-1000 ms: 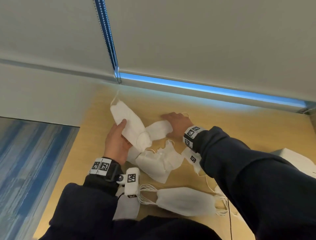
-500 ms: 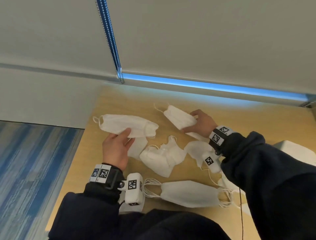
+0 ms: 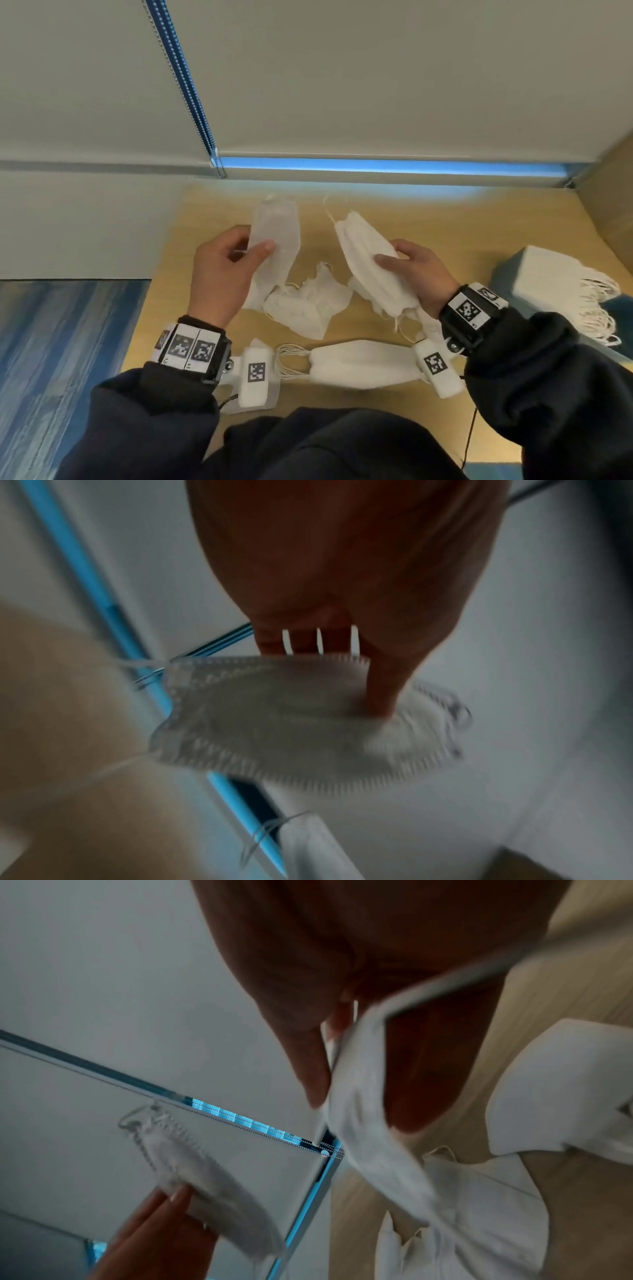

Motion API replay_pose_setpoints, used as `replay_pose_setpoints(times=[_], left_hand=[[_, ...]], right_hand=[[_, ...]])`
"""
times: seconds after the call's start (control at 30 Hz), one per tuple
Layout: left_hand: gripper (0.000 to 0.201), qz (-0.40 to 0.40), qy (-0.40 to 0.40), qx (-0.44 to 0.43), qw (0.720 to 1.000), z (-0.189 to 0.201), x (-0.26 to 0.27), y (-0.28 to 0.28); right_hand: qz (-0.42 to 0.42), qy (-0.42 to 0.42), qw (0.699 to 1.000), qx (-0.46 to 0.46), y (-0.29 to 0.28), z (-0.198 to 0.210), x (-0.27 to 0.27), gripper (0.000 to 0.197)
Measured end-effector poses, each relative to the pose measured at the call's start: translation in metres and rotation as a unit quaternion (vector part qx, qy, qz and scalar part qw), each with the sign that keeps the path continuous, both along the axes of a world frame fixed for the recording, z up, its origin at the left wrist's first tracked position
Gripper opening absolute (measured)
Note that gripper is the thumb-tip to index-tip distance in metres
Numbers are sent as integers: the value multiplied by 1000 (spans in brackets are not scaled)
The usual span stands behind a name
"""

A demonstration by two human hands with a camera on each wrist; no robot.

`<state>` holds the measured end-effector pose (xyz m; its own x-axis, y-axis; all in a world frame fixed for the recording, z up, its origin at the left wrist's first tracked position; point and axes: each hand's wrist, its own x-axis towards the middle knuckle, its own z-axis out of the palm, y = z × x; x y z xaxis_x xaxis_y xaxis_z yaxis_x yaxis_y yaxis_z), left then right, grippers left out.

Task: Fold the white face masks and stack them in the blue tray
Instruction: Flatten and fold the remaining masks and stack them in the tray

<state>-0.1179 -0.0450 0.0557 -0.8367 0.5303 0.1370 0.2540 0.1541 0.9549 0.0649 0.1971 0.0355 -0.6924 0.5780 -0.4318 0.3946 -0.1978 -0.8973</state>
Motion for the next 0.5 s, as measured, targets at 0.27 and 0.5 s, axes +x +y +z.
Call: replay_pose_setpoints(times=[0.27,0.5], left_hand=[[15,-407,366,-261,795,44,15,42],[37,-383,222,-288,849,18,44,60]], right_hand=[[235,-8,972,-8,-8,16,14,29],[124,46,989,-62,-32,8,31,25]])
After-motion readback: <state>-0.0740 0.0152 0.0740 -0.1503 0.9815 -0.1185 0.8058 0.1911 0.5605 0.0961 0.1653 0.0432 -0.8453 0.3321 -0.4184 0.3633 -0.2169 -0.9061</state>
